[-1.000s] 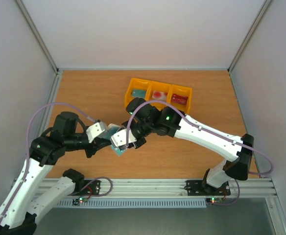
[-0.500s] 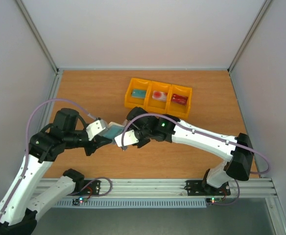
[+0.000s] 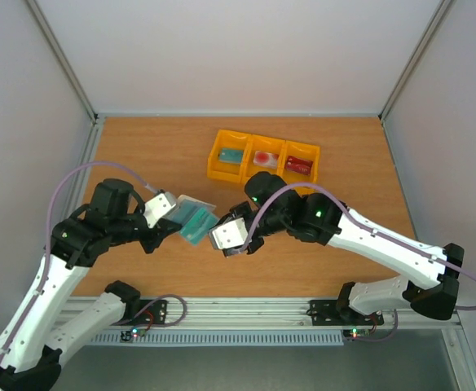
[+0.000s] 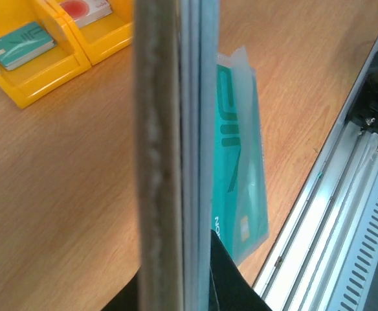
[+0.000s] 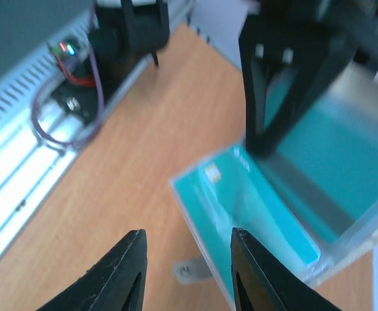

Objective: Take the credit cards out of the card holder

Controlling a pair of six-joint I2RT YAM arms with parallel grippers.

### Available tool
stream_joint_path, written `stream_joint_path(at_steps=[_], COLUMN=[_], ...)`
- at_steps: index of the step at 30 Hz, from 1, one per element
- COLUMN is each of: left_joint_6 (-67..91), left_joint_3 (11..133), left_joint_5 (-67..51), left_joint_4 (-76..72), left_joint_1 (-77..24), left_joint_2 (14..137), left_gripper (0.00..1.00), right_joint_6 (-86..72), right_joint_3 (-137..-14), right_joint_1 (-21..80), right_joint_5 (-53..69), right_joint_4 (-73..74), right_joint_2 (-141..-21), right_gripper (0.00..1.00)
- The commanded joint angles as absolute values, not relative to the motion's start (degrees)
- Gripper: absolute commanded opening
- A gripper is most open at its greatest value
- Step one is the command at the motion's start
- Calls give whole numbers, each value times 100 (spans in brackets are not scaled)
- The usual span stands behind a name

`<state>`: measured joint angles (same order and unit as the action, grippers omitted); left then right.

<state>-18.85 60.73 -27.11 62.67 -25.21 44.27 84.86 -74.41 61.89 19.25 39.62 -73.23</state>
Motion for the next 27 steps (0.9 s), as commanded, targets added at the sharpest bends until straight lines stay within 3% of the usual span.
stream_joint_path(at_steps=[1,4,8,13,27], left_joint_6=[-2044,-2056,-2065,-1889,-1888], left_joint_3=[6051,6064,6078,6138,6188], left_joint_5=[-2629,-2688,-2849,-3349,-4264], left_joint_4=[5950,5955,5984,5995,6258], left_joint_1=[-2549,-2557,-2558,-2558,-2555], left_joint_2=[4442,4448,4451,4453,4440], left_gripper=[0,0,0,0,0], right_joint_6=[8061,7922,7819,8244,9573], right_joint_3=[-8102,-8503,-8556,-8703,-8233], right_joint_1=[6196,6196,6201,6227,6223], right_joint_5=[3466,3514,2408,1415,283], right_joint_4=[4522,4353,3286,3147,3647], right_joint_2=[-7359,-7556,-7913,-8515,-8577], right_gripper=[38,36,29,22,21])
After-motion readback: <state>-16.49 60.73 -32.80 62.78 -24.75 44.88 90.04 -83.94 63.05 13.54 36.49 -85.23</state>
